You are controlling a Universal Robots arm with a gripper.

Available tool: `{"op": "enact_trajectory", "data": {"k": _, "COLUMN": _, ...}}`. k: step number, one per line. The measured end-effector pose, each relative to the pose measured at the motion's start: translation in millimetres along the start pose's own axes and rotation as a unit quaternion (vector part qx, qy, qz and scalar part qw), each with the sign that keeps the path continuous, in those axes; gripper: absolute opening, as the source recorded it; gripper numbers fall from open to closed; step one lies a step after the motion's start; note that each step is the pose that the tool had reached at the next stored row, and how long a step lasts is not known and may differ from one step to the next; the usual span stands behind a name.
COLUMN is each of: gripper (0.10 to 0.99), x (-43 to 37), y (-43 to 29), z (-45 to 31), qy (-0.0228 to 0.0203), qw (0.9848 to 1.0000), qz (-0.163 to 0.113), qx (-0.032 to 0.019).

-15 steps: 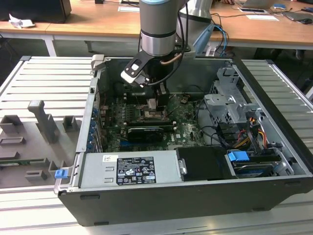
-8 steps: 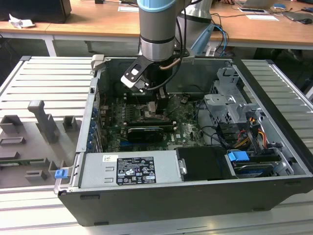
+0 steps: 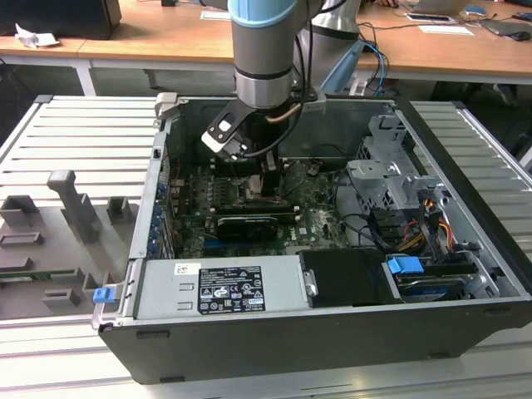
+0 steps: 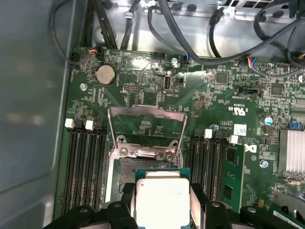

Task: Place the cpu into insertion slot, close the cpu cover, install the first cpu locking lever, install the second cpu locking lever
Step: 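Place the cpu into insertion slot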

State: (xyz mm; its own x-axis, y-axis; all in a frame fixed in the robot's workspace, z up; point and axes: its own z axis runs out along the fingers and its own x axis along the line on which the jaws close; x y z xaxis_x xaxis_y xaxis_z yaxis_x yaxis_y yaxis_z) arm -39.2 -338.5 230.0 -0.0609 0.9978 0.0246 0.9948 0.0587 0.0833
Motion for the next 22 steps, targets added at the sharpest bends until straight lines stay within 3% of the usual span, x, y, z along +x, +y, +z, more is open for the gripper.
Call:
{"op": "enact_trajectory", "data": {"k": 4, "gripper": 0.541, "x": 0.5, "y": -0.8, "z": 4.9, "qy": -0.0018, "qw": 0.9996, "qz": 0.027, "qx": -0.0007}}
{"op": "enact_trajectory", "data": {"k": 22, "gripper": 0.541, "x": 10.7, "y": -3.2, "z": 15.3, "qy": -0.0032, "qw": 0.9989, "qz": 0.046, "qx": -0.0008}}
